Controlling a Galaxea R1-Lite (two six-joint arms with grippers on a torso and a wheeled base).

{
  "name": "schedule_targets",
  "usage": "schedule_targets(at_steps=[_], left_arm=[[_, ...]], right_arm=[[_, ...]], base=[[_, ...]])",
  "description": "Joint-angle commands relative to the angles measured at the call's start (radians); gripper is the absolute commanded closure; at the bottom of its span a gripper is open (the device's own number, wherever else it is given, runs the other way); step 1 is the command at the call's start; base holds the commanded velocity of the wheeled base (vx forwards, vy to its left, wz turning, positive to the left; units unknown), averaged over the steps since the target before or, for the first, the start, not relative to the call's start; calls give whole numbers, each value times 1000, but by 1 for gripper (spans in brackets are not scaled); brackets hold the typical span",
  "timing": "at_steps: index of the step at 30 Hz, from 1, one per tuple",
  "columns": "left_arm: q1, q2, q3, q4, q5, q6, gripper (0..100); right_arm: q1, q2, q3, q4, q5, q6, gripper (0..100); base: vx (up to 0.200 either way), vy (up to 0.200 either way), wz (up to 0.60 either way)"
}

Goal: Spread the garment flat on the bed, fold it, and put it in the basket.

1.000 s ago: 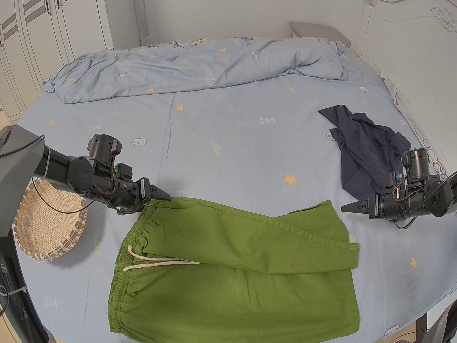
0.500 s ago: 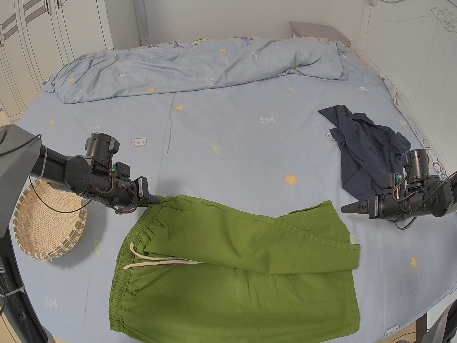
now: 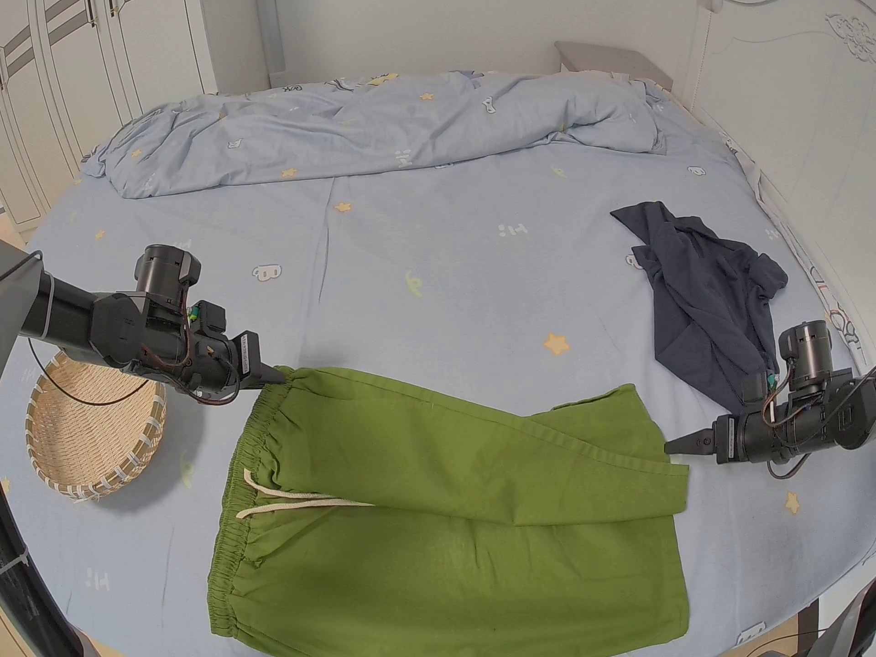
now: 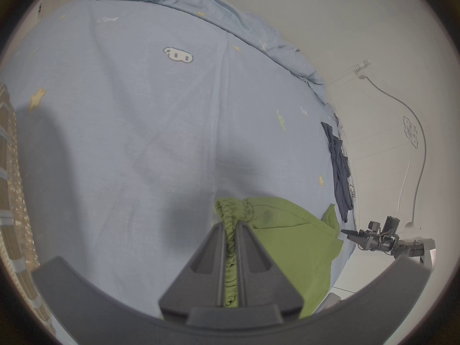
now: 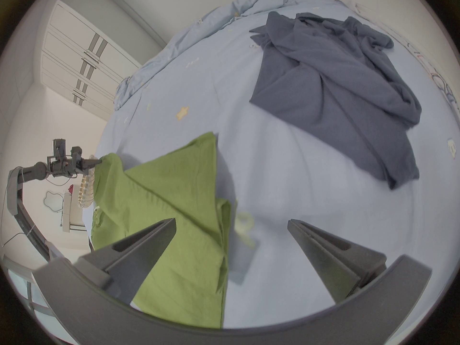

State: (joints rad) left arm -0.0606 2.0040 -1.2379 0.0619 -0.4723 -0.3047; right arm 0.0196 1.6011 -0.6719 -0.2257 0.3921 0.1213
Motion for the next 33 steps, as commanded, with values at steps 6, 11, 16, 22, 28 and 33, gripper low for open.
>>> schedule_targets(at_steps=[6,11,16,22,28,33], left_arm=[[-2,-8,6,-1,0,1,100],[-2,-8,5,-2,0,1,100],[-5,-10,6,-1,0,1,100],[-5,-14,6,-1,0,1,100],[-5,-14,6,-1,0,1,100],[-4,-16,8,-1,0,1,100]], right_arm=[[57,-32,68,-4,5,0,0],[66,-29,69,-18,7,0,0],[80,-4,68,-41,5,0,0],[83,-1,69,-41,7,0,100],[80,-1,77,-43,7,0,100],[71,-4,83,-70,4,-2,100]], base=[[0,0,0],[0,0,0],[0,0,0],[0,0,0],[0,0,0],[0,0,0]])
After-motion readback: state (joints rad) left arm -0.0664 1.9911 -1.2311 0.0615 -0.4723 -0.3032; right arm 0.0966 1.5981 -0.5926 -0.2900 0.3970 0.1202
